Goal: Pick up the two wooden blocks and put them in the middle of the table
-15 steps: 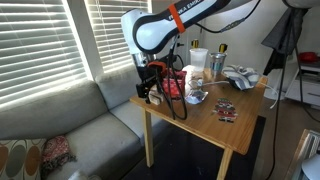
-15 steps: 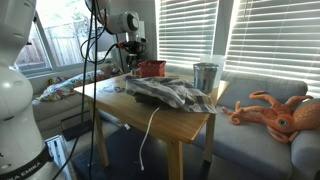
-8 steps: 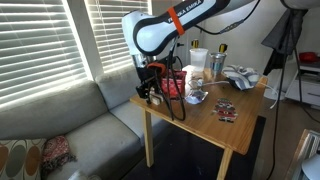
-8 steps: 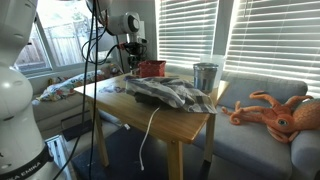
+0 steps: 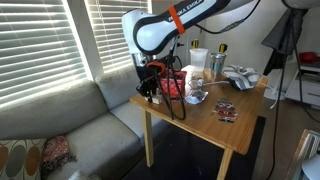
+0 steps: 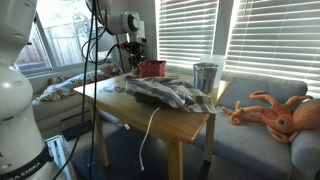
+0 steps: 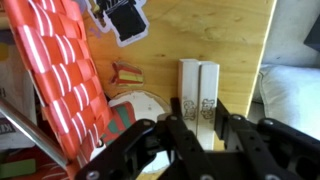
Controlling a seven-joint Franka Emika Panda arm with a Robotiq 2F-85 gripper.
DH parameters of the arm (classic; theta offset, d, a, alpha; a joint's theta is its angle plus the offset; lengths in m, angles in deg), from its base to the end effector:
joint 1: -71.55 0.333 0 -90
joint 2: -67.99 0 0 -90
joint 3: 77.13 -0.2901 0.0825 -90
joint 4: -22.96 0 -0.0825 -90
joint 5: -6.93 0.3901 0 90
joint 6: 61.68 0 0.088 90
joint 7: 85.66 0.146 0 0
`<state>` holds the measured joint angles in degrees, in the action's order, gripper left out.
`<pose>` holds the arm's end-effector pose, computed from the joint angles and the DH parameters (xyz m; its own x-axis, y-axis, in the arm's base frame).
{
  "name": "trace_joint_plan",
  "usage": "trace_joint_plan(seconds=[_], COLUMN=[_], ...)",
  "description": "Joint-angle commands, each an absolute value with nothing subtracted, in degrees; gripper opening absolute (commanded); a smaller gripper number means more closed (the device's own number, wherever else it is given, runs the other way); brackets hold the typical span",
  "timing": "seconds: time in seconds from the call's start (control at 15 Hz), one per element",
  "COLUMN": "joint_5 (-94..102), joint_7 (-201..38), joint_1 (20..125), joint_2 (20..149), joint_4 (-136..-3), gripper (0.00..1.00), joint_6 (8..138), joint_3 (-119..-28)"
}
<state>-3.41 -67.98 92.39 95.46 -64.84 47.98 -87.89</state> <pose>0.5860 0.3236 0.3113 0.9560 0.2866 -0.0622 0.2917 -0.9511 0.1012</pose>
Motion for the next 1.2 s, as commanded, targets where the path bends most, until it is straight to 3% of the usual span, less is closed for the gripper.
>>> trace_joint_plan(seconds=[0.0, 1.13], joint_5=[-1.64, 11.44], joint_7=[-70.14, -66.39], joint_1=[92.46, 85.22], joint_2=[91.38, 44.99], joint_4=[-68.06, -114.34], gripper=[0.14, 0.14], joint_6=[47.82, 51.79], joint_3=[-88.36, -89.04])
